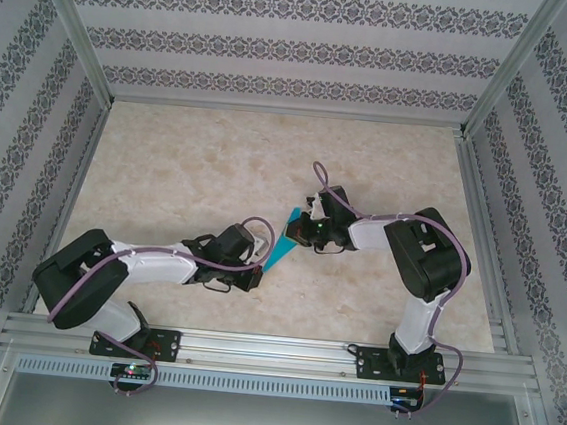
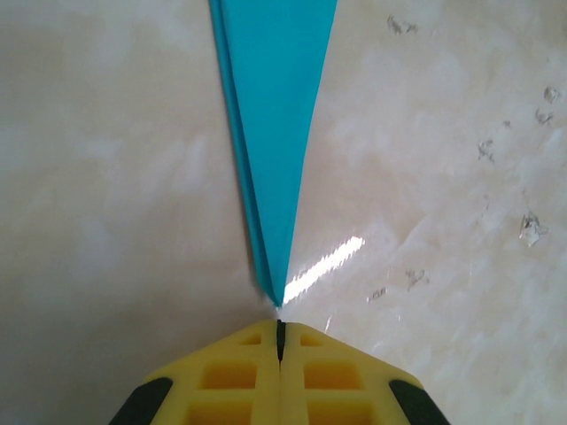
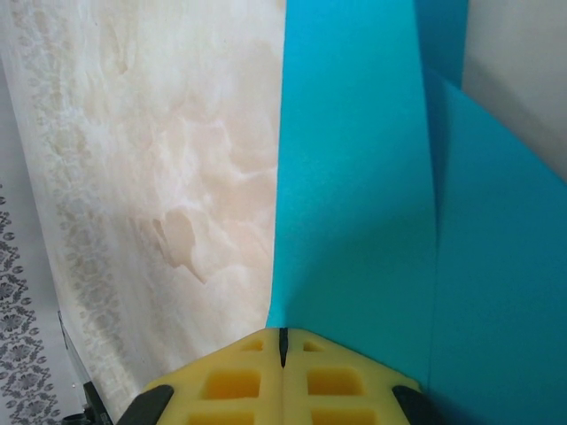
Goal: Fold a paper plane with a square sheet of paper (pick it up from the middle)
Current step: Fold the wing for the fifth time at the center of the table.
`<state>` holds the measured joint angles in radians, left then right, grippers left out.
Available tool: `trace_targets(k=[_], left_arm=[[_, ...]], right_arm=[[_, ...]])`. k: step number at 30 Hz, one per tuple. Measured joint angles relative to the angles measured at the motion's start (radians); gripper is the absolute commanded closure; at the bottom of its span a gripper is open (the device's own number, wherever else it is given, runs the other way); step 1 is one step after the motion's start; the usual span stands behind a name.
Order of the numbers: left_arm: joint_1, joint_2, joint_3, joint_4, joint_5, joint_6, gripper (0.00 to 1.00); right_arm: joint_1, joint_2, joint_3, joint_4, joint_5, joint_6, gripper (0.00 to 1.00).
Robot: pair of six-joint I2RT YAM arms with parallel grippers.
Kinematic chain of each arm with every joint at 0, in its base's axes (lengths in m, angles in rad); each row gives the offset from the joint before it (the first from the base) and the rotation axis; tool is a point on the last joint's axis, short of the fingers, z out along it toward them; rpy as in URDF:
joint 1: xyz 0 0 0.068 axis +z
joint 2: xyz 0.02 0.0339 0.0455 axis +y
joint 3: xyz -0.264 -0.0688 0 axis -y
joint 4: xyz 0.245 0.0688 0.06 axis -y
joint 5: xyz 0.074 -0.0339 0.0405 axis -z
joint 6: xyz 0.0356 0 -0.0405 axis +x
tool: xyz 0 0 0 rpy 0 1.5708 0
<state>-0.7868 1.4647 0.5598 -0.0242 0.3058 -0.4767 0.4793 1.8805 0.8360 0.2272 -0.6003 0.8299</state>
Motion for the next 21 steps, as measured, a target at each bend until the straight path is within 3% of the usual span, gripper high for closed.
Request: trace_targets(k=[6, 10, 21], left_arm=[[-0.007, -0.017, 0.033, -0.117, 0.011, -0.004, 0.97], [-0.014, -0.034, 0.096, -0.239, 0.014, -0.003, 0.88], [-0.017, 0.058, 0.310, -0.303, -0.013, 0.045, 0.59]], right_arm=[[-0.002, 0.000, 0.007, -0.002, 0.007, 0.000, 1.00], [-0.004, -0.004, 0.016, -0.024, 0.009, 0.000, 0.99], [-0.091, -0.200, 0.027, -0.217, 0.007, -0.019, 0.70]])
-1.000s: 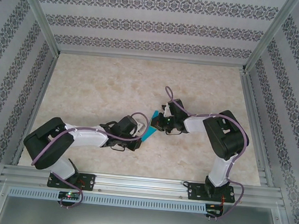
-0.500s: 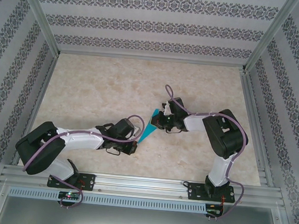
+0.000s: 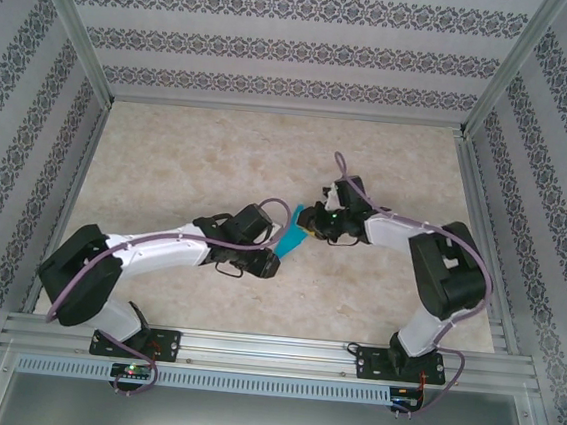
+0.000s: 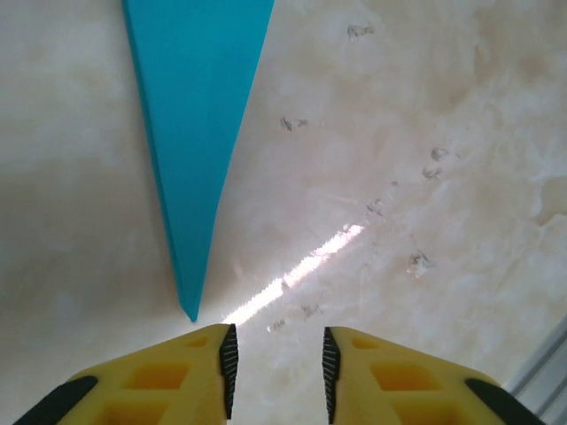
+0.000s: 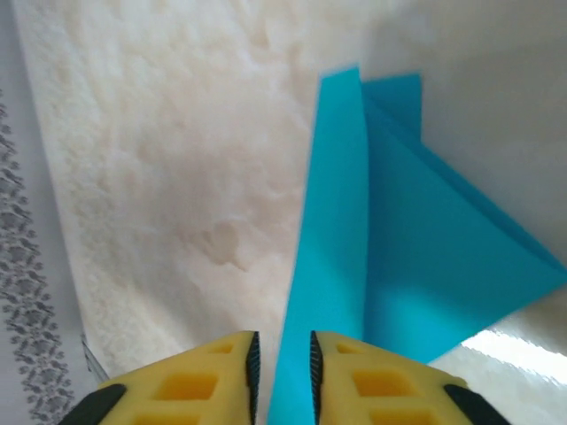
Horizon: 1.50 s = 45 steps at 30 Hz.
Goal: Fold a paper plane with a square sheet of paper (pick it up from the middle)
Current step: Fold the wing for the fifth time at the center of the table, then turn over a paper plane at the center of the table.
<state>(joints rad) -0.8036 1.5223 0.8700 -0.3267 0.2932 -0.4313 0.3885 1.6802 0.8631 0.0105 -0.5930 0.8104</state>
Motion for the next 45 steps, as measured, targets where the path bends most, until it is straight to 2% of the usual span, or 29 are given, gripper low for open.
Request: trace_targets(k=[6, 16, 21, 32, 45], left_arm=[[0.000, 0.109, 0.079, -0.011, -0.039, 0.040, 0.49], [-0.002, 0.241, 0.200, -0.033, -0.080, 0.092, 0.48], [-0.002, 0.271, 0.230, -0.060, -0.142, 0.107, 0.49], [-0.002, 0.286, 0.261, -0.100, -0.207, 0.119, 0.52], [-0.002, 0.286, 0.276, -0.143, -0.257, 0.141, 0.64]], right_arm=[[-0.094, -0.151, -0.005, -0.098, 0.002, -0.062, 0.61], [-0.192, -0.225, -0.095, -0.195, 0.002, -0.123, 0.58], [-0.204, -0.240, -0.103, -0.210, 0.001, -0.137, 0.58], [-0.217, -0.246, -0.113, -0.209, 0.000, -0.138, 0.58], [-0.217, -0.246, -0.120, -0.208, -0.001, -0.138, 0.57]])
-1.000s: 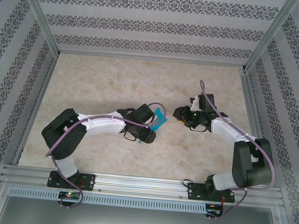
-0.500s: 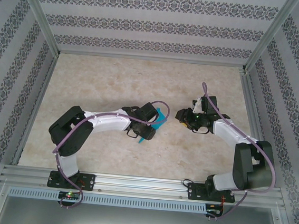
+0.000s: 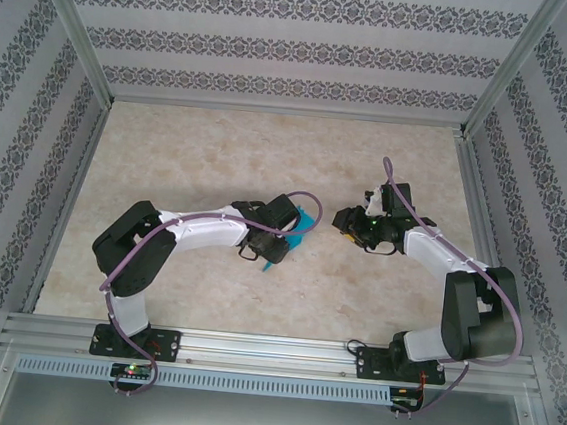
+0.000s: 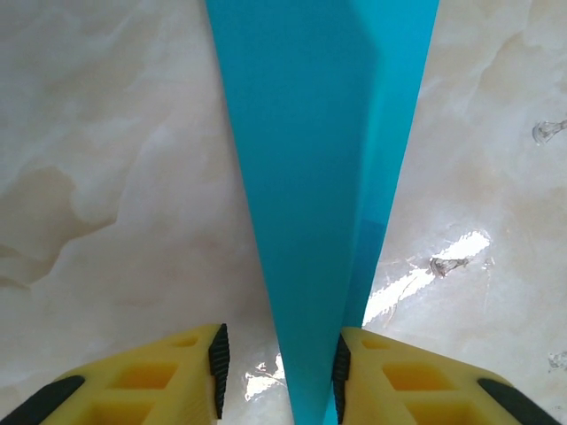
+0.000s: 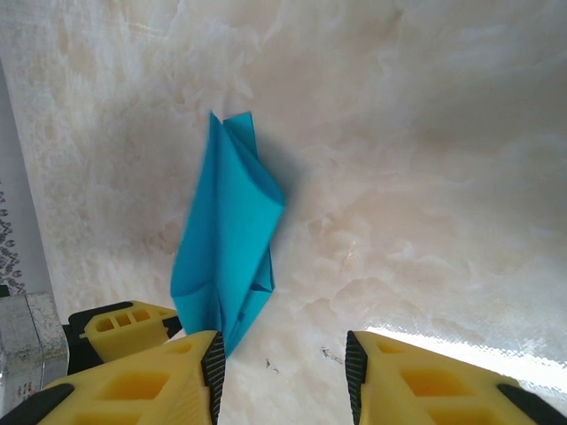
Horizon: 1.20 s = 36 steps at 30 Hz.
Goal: Fold a paper plane with a square sheet of paper (pick it up from the middle)
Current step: Turn over a paper plane at the center of the table.
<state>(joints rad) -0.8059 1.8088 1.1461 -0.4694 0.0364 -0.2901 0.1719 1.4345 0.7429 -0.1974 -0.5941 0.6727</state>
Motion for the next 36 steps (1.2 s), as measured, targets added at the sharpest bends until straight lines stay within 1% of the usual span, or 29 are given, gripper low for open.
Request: trace_targets(k=[9, 15, 21, 28, 36], left_arm=[[0.003, 0.000, 0.000, 0.000, 0.013, 0.000, 0.76], [0.023, 0.000, -0.004, 0.008, 0.069, -0.001, 0.85], [0.055, -0.015, -0.033, 0.038, 0.130, -0.005, 0.95], [0.132, -0.080, -0.116, 0.120, 0.248, -0.032, 0.97], [0.201, -0.101, -0.182, 0.225, 0.383, -0.085, 0.97]], right_arm=[[0.003, 0.002, 0.000, 0.009, -0.018, 0.001, 0.58], [0.024, 0.019, -0.034, 0.079, -0.065, 0.038, 0.56], [0.079, 0.079, -0.056, 0.164, -0.107, 0.103, 0.52], [0.156, 0.129, -0.056, 0.251, -0.124, 0.164, 0.48], [0.235, 0.183, -0.055, 0.321, -0.126, 0.221, 0.45]])
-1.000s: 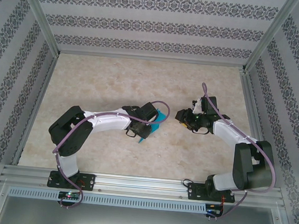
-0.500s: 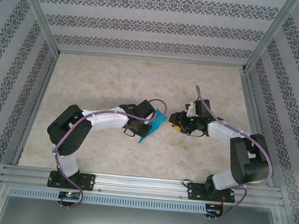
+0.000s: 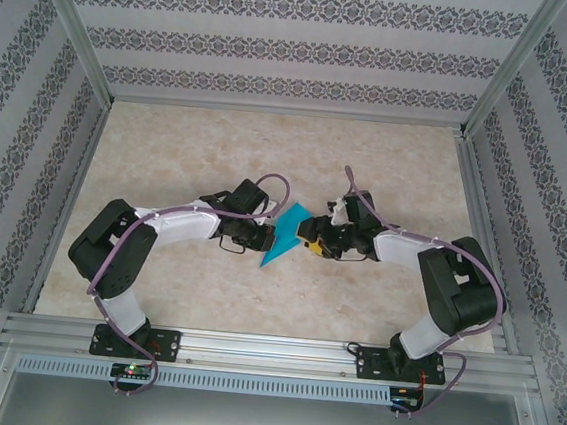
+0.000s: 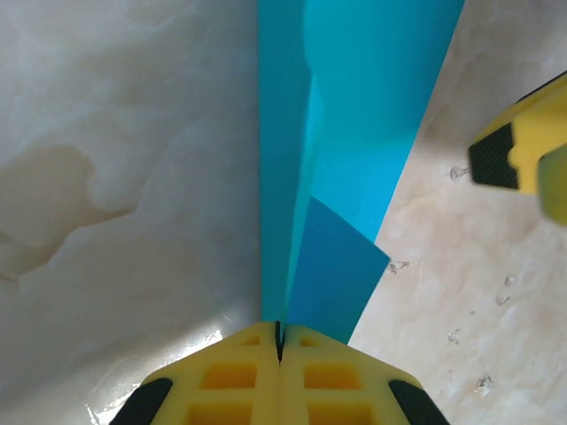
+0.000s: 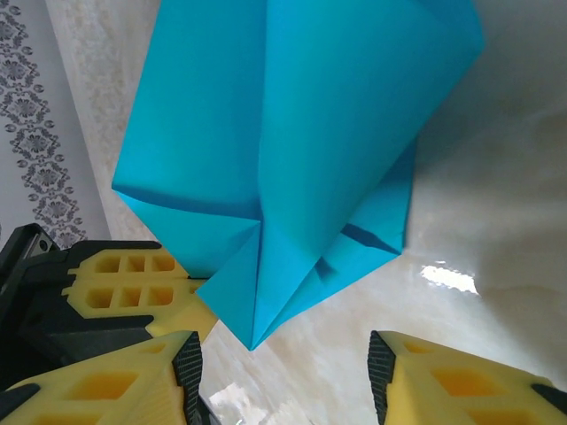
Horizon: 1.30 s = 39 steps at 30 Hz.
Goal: Fold a paper plane with a square sheet of paper (pick it up from the middle)
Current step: Turn over a paper plane at the center of the table.
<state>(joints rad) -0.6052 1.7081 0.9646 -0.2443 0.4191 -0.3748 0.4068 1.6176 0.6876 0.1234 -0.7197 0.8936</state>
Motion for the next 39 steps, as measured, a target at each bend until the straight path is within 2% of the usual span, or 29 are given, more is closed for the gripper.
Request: trace_targets(k=[6, 25, 34, 39], left_arm=[[0.018, 0.000, -0.027, 0.044, 0.050, -0.023, 0.97], [0.038, 0.000, -0.065, 0.097, 0.097, -0.044, 0.97], [0.040, 0.000, -0.087, 0.125, 0.114, -0.065, 0.97], [0.047, -0.003, -0.090, 0.139, 0.135, -0.084, 0.97]], right_arm=[[0.043, 0.053, 0.004, 0.045, 0.003, 0.041, 0.44], [0.107, 0.129, 0.069, 0.112, 0.023, 0.120, 0.43], [0.120, 0.139, 0.070, 0.149, 0.023, 0.168, 0.55], [0.128, 0.163, 0.072, 0.157, 0.023, 0.180, 0.67]])
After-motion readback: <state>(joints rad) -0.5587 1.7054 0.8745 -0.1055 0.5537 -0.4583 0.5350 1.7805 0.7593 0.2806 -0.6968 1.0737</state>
